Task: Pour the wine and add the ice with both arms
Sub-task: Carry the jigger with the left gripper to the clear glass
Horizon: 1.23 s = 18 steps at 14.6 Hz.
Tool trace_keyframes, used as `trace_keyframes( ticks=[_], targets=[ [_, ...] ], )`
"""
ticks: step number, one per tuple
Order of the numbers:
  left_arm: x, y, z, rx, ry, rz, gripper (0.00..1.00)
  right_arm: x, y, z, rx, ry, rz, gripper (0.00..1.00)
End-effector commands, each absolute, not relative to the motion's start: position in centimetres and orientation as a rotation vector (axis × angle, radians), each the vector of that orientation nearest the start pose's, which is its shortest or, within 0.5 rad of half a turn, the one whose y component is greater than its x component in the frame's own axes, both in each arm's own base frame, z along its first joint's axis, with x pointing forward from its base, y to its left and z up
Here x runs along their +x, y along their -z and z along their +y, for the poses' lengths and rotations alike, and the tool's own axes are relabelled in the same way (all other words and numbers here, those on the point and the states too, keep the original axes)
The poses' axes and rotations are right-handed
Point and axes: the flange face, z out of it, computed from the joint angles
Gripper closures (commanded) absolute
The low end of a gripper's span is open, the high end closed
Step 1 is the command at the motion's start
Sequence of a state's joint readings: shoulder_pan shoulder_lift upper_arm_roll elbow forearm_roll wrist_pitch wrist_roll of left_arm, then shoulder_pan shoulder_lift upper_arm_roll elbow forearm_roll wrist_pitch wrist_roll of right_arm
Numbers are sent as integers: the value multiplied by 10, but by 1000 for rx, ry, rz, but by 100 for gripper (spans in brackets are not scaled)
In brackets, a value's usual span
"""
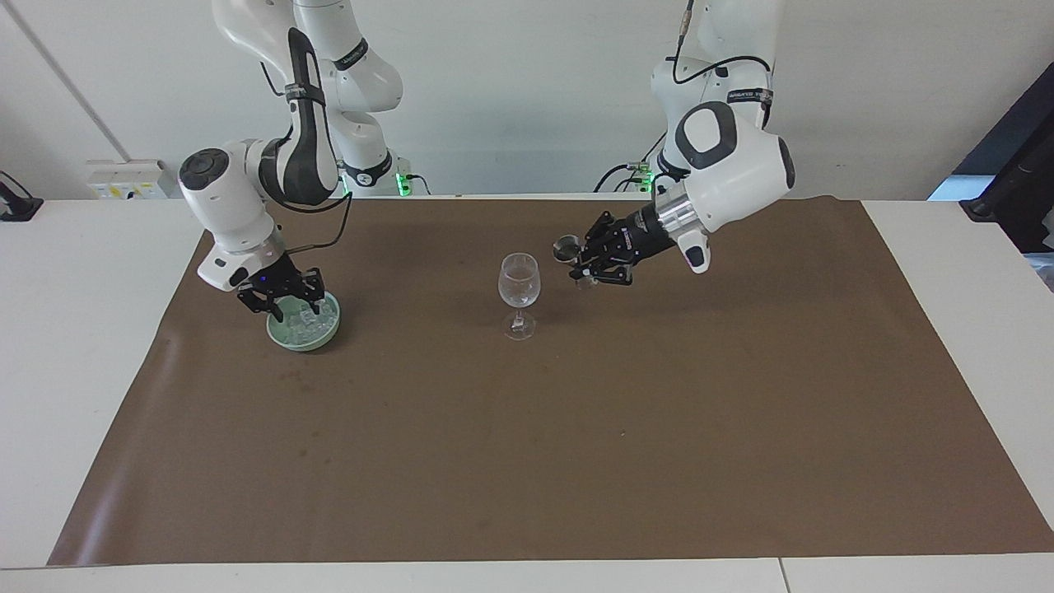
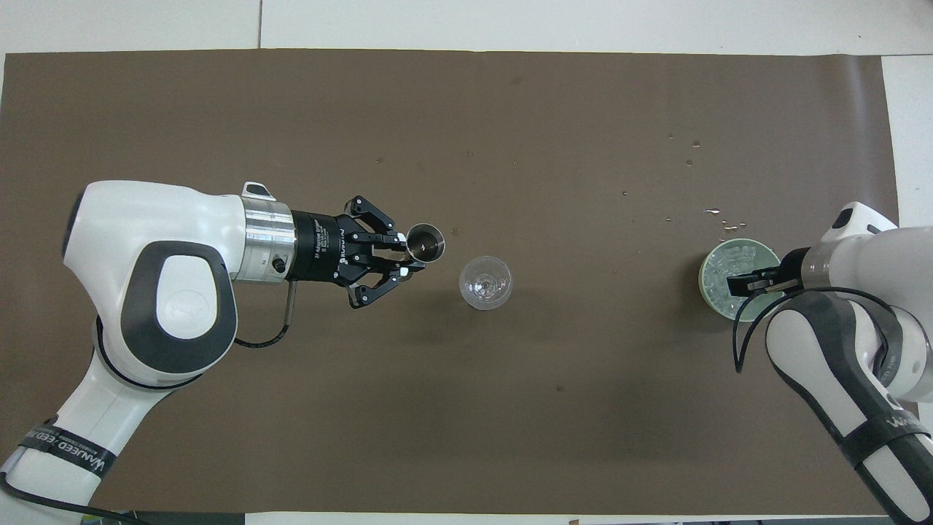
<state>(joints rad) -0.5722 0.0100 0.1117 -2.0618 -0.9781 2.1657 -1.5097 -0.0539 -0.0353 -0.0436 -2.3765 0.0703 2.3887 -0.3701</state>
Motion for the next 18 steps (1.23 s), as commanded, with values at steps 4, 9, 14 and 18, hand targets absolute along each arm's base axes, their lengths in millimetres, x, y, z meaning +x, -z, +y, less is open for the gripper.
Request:
trace_keyframes(
  ticks=[4, 9, 14, 18],
  targets=[
    [478, -456, -311, 1952, 662, 1816, 100, 487, -337, -50, -3070, 100, -359, 47],
    [478, -466, -333, 2042, 503, 1879, 100, 482, -334, -52, -3070, 94, -350, 52],
    [470, -475, -359, 2139, 309, 1911, 100, 478, -328, -61, -3070, 79, -342, 52],
    [460, -482, -376, 2215, 106, 1893, 100, 478, -328, -60, -3068, 77, -340, 53]
  ],
)
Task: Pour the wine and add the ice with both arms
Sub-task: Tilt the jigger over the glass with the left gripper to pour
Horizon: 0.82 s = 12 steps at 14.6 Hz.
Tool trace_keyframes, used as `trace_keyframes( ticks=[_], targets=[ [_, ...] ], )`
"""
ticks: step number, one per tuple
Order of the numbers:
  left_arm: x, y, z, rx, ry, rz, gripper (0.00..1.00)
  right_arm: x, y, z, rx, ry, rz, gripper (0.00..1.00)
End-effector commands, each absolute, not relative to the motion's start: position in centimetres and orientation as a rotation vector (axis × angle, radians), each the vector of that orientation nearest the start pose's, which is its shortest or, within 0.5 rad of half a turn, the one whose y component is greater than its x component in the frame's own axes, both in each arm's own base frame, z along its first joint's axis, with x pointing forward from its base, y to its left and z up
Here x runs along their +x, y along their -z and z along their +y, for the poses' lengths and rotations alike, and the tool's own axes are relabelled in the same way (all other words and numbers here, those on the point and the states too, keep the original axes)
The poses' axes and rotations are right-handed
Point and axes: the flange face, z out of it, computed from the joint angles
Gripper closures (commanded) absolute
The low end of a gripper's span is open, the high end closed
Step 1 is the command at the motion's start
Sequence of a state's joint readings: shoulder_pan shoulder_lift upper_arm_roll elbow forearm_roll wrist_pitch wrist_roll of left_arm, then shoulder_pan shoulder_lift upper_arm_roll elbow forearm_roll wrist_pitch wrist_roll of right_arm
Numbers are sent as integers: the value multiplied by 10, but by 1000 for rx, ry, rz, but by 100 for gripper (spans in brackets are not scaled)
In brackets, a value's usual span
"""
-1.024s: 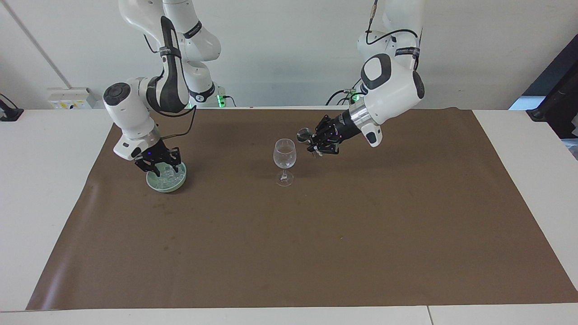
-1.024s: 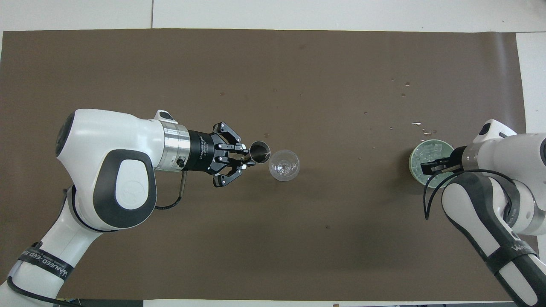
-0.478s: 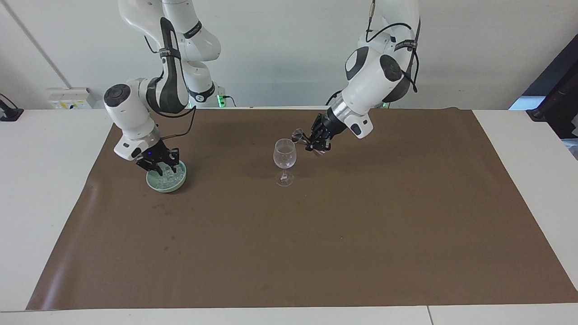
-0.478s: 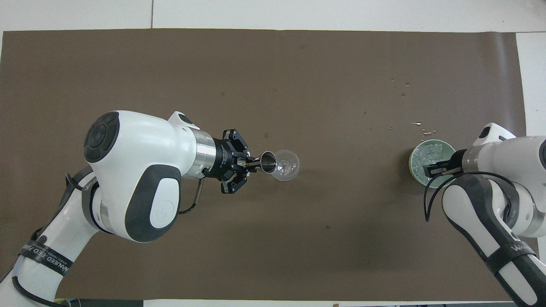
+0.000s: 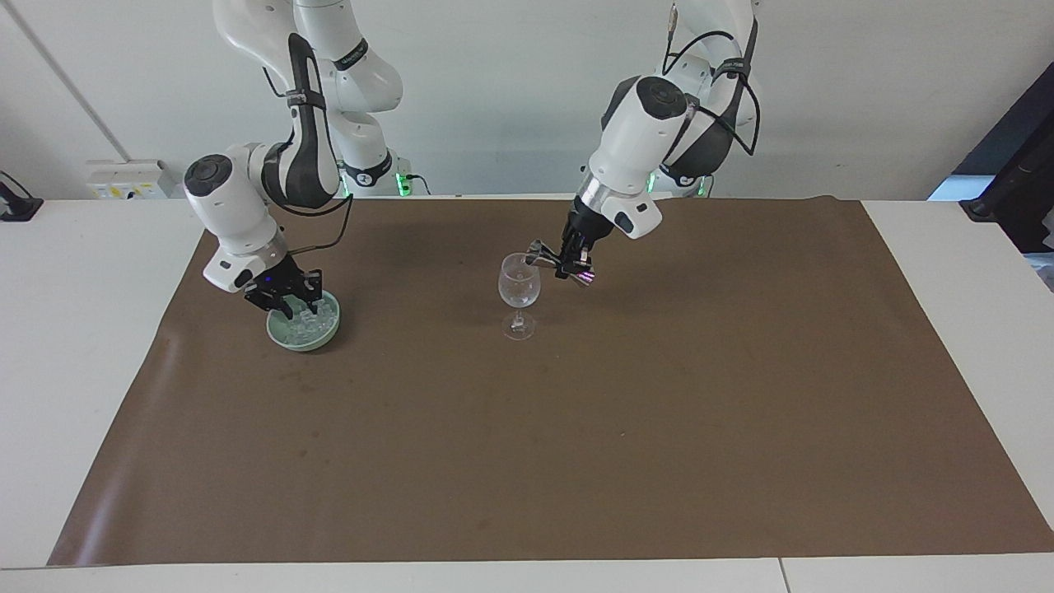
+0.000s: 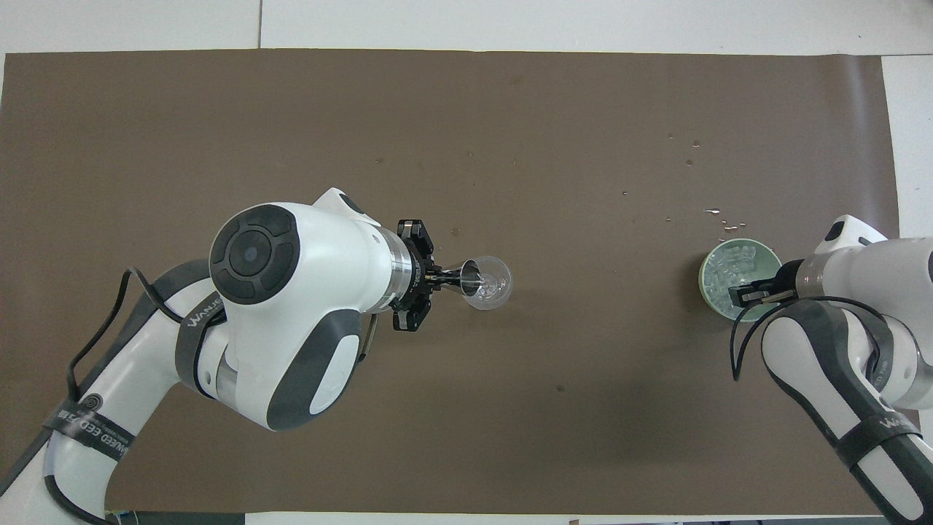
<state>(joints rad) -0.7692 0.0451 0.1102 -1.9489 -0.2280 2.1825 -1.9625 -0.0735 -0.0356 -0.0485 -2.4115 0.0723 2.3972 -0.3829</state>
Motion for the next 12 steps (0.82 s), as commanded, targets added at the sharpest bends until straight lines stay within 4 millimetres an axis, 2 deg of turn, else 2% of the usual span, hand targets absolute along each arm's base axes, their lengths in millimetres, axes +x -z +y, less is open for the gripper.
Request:
trace_keyframes(
  ticks=[1, 4, 8, 12],
  targets=[
    [461, -480, -377, -2548, -67, -2183, 100, 478, -328, -59, -3067, 77, -343, 53],
    [459, -486, -386, -2569, 72, -2143, 100, 475, -326, -57, -3066, 72, -342, 53],
    [438, -487, -406, -2657, 262, -1950, 100, 475, -326, -57, -3066, 70, -347, 53],
    [428, -491, -415, -2695, 414, -1831, 100, 475, -326, -57, -3066, 67, -345, 56]
  ],
)
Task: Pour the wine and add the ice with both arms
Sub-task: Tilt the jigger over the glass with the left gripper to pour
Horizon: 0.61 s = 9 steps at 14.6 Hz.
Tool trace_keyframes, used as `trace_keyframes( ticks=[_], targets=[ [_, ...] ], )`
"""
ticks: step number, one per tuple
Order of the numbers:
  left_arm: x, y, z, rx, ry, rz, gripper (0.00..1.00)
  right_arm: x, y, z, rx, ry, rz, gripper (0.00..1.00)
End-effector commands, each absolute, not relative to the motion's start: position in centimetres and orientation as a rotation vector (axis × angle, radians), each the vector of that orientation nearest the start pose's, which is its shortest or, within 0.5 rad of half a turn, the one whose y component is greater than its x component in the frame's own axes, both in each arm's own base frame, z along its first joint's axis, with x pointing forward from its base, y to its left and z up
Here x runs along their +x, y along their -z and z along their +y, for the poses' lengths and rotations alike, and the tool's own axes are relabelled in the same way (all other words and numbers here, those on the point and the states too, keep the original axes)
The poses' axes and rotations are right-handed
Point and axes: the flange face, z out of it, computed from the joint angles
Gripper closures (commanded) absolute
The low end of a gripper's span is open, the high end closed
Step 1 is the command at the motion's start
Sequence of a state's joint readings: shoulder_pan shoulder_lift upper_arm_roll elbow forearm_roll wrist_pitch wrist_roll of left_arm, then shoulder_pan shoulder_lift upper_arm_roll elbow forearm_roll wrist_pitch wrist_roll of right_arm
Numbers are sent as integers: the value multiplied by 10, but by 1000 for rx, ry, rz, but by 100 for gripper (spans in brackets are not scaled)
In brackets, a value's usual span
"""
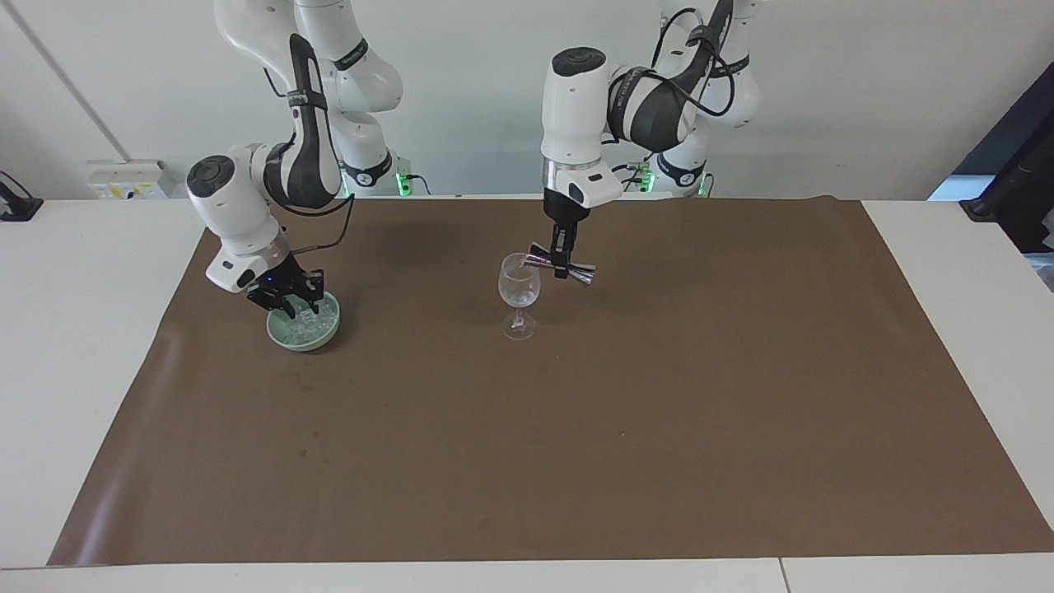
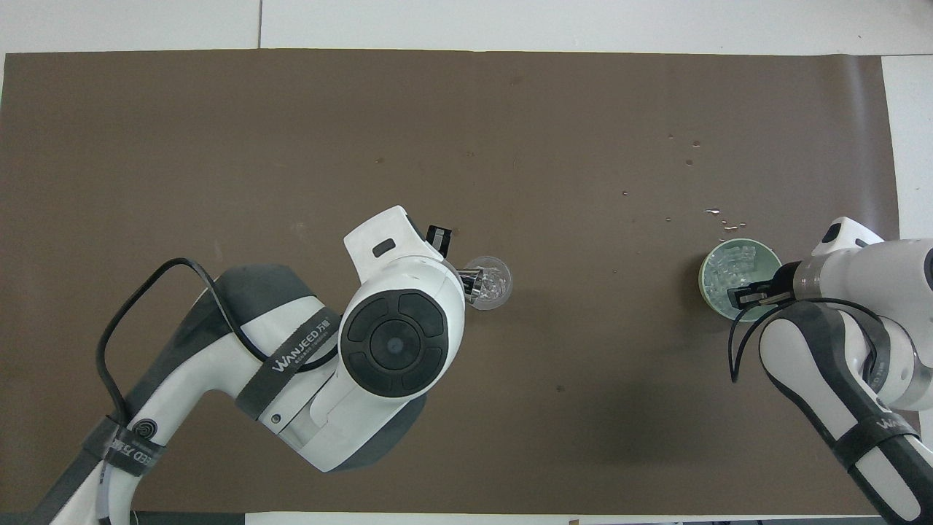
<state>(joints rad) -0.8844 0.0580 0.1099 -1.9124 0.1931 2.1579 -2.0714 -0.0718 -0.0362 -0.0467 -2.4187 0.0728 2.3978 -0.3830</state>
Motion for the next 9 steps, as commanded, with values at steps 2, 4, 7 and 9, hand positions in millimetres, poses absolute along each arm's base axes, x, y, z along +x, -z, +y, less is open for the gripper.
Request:
trace_keyframes(
  ticks=[2, 4, 7, 9],
  targets=[
    [423, -492, -420, -2694, 484, -1810, 100, 472, -323, -56, -3065, 58, -339, 56],
    [419, -494, -424, -2704, 549, -1766, 100, 471, -322, -55, -3064, 56, -342, 56],
    [409, -497, -431, -2719, 624, -1715, 100, 470, -321, -56, -3064, 51, -339, 56],
    [408, -499, -434, -2705, 687, -1749, 100, 470, -322, -59, -3064, 56, -344, 60]
  ],
)
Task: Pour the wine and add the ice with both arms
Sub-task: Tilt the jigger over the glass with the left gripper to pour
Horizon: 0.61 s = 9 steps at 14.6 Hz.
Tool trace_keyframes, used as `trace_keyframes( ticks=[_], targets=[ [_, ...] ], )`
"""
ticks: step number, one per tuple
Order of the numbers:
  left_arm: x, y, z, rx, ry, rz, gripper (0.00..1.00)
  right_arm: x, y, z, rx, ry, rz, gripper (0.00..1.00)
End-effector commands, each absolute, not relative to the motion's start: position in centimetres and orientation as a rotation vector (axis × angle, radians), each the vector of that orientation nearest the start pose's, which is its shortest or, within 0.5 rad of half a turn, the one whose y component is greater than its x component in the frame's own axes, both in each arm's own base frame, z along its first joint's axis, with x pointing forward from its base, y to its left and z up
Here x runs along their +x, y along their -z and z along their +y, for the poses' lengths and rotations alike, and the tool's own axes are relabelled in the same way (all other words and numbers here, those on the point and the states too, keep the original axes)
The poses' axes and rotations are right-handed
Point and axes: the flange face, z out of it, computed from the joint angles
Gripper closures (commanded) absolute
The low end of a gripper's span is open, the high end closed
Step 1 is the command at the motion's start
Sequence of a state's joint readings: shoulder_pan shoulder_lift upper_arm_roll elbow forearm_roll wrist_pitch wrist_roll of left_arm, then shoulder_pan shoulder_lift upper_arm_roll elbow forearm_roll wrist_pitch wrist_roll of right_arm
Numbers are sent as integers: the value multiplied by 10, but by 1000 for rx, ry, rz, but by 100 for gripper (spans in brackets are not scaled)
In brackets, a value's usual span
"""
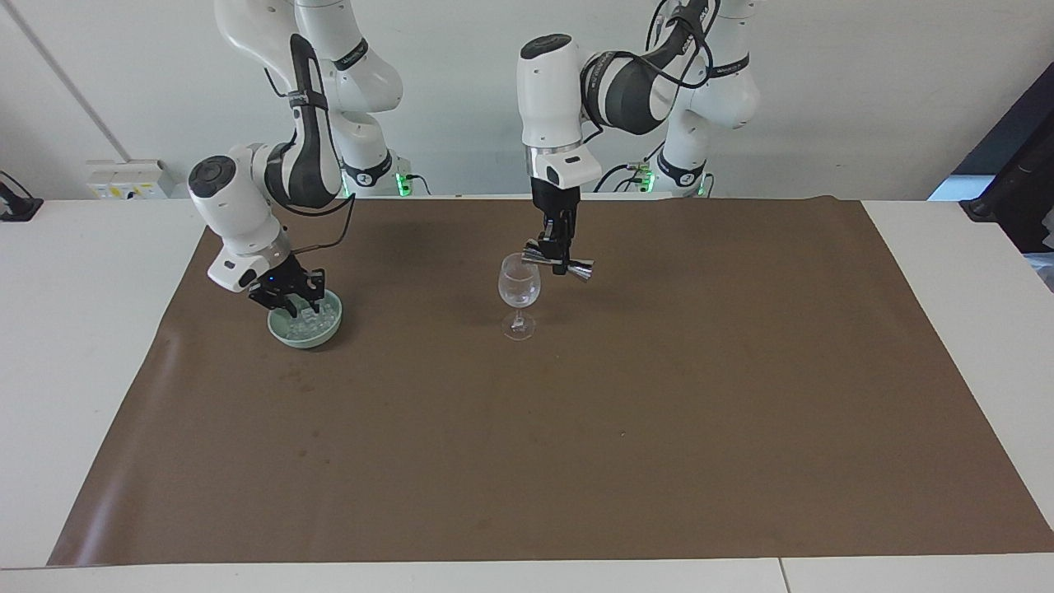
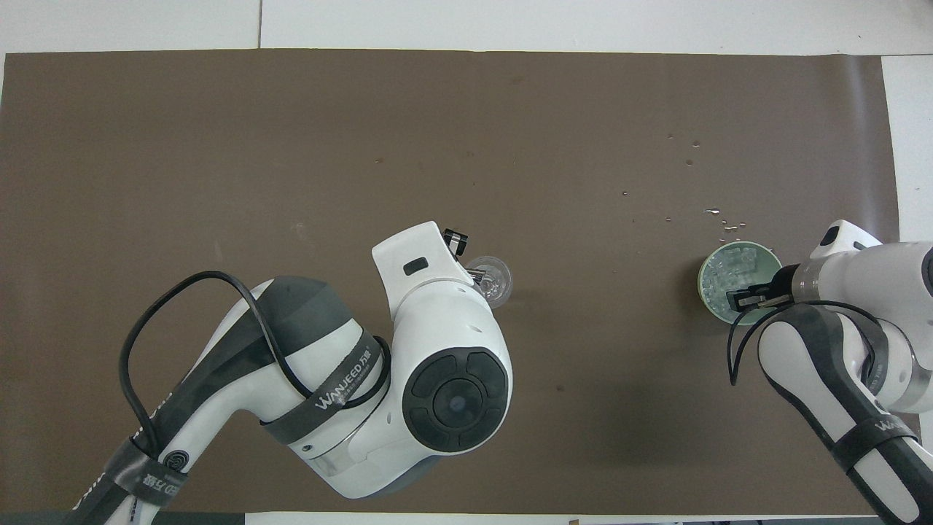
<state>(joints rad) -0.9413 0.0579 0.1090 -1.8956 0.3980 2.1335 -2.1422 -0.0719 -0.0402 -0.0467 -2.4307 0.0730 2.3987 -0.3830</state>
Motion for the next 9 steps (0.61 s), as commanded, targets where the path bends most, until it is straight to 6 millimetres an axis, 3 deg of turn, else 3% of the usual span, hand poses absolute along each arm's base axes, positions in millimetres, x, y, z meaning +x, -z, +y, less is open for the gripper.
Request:
trace_keyframes(
  ticks=[1, 4, 6, 9],
  targets=[
    [407, -499, -436, -2709, 687, -1755, 100, 472, -322, -59, -3067, 70, -339, 60],
    [416, -498, -427, -2653, 615, -1877, 100, 475, -324, -55, -3069, 90, -342, 69],
    [433, -494, -413, -2602, 467, -2006, 100, 475, -324, -55, -3069, 90, -342, 78],
    [446, -493, -403, -2597, 304, -2096, 100, 476, -325, -56, -3070, 95, -340, 83]
  ],
)
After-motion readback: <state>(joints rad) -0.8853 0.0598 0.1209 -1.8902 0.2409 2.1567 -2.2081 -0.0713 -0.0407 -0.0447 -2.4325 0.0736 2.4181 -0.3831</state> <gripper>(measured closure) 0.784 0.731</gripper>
